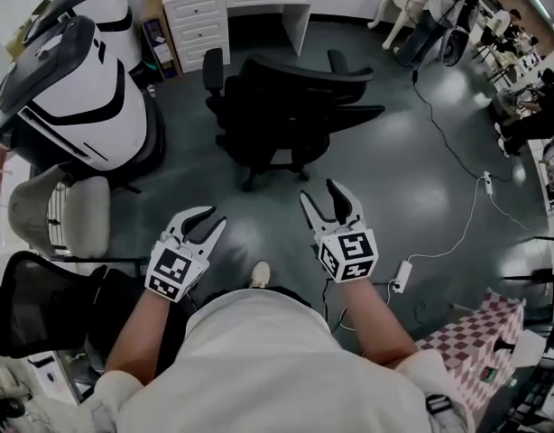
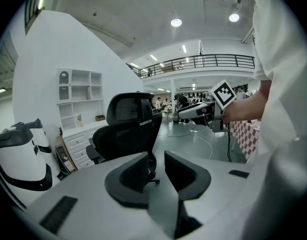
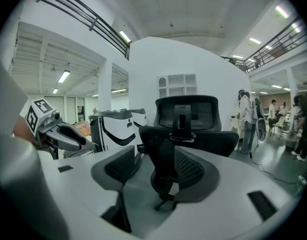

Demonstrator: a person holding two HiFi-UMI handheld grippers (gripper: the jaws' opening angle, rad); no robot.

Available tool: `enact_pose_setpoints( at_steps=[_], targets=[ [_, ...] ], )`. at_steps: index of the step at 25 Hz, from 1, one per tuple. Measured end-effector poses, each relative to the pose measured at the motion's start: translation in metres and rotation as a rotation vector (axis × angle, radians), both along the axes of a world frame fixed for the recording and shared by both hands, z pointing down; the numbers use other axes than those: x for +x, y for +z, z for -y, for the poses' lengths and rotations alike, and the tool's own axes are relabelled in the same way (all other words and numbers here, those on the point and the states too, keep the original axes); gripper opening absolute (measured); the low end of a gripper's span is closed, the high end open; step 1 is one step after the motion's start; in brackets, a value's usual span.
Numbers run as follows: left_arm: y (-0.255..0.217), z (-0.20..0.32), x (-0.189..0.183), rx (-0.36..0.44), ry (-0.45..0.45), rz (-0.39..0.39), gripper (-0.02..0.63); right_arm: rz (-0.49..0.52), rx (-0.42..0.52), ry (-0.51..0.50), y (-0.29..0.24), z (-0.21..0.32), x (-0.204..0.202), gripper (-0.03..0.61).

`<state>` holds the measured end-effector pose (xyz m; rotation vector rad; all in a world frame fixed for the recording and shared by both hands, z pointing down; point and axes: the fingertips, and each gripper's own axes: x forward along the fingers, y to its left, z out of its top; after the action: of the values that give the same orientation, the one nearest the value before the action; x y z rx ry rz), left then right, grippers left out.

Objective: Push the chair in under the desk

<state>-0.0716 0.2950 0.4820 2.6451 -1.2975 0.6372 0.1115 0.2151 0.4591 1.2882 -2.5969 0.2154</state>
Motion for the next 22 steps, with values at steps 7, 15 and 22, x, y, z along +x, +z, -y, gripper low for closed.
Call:
enact_pose_setpoints(
  at_steps=[7, 15, 22],
  targets=[
    [0.005, 0.056, -0.009, -0.017, -0.008, 0.048, 0.117, 0.024, 0.011, 0.034, -0.005, 0.064, -0.006, 0.253],
    [-0.004, 0.137, -0.030, 0.033, 0.017, 0.108, 0.140, 0.021, 0.015, 0.119, -0.011, 0.134, -0.008, 0.285],
    [-0.003, 0.202, -0.058, 0.075, 0.061, 0.166, 0.188, 0.009, 0.004, 0.215, -0.006, 0.169, -0.016, 0.340]
  ],
)
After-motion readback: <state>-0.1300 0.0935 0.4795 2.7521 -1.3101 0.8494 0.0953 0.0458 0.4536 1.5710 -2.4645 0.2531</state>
